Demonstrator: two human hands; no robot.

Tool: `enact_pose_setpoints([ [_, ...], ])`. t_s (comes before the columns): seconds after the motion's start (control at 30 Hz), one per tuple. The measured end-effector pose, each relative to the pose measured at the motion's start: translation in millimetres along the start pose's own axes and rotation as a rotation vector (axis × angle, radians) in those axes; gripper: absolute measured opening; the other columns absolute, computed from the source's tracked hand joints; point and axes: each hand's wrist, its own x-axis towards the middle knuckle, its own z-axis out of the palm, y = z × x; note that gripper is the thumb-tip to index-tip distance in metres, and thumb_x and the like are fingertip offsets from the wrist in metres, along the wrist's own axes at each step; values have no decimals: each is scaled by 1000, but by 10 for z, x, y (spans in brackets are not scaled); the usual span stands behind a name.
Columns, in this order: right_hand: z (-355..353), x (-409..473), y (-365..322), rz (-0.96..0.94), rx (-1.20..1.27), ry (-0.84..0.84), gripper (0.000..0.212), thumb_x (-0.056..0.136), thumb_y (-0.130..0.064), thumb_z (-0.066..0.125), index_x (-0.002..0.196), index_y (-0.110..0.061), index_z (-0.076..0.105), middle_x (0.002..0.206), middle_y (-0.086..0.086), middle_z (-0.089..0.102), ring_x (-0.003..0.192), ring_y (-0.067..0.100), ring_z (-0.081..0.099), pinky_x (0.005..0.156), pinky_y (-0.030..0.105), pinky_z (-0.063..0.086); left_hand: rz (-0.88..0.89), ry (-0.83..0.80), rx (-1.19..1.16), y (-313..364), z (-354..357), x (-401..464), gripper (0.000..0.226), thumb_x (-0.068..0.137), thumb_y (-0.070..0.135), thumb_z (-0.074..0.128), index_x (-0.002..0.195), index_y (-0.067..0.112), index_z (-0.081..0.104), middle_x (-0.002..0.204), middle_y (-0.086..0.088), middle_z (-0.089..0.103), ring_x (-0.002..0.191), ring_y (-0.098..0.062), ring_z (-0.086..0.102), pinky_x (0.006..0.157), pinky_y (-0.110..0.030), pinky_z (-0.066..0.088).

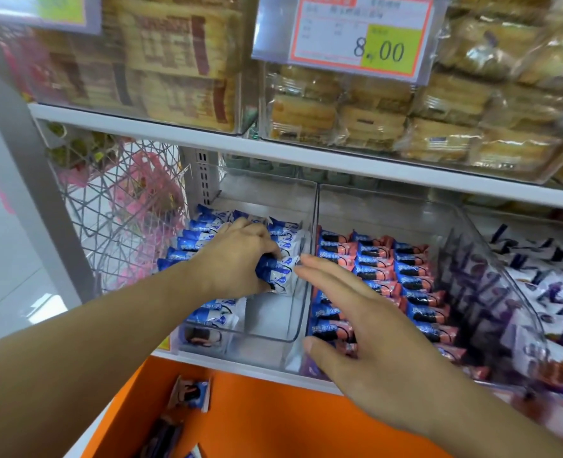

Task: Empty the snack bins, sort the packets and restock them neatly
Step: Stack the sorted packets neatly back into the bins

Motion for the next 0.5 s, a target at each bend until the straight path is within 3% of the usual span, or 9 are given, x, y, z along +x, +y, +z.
enact_pose_setpoints([
  [0.13,11,-25,27,-4,-14,3,79,101,-38,64,160,-57,15,156,-54,-3,146,-25,-6,125,23,9,4,16,-27,8,-43,-59,57,79,49,81,133,43,63,126,15,53,113,-16,38,103,-36,37],
  [0.33,15,-90,-21,-35,24,53,78,100,-33,66,161,-53,20,157,-52,3,146,-26,-2,119,14,9,-39,29,-78,19,-203,-240,52,86,44,79,135,37,64,136,10,54,123,-20,43,110,-42,37],
  [0.5,54,-249,-127,-95,-39,126,68,99,-36,66,157,-48,34,159,-44,19,149,-19,9,114,7,10,-71,148,-279,125,-507,-810,35,93,45,72,127,39,67,130,14,58,127,-12,47,105,-29,36],
])
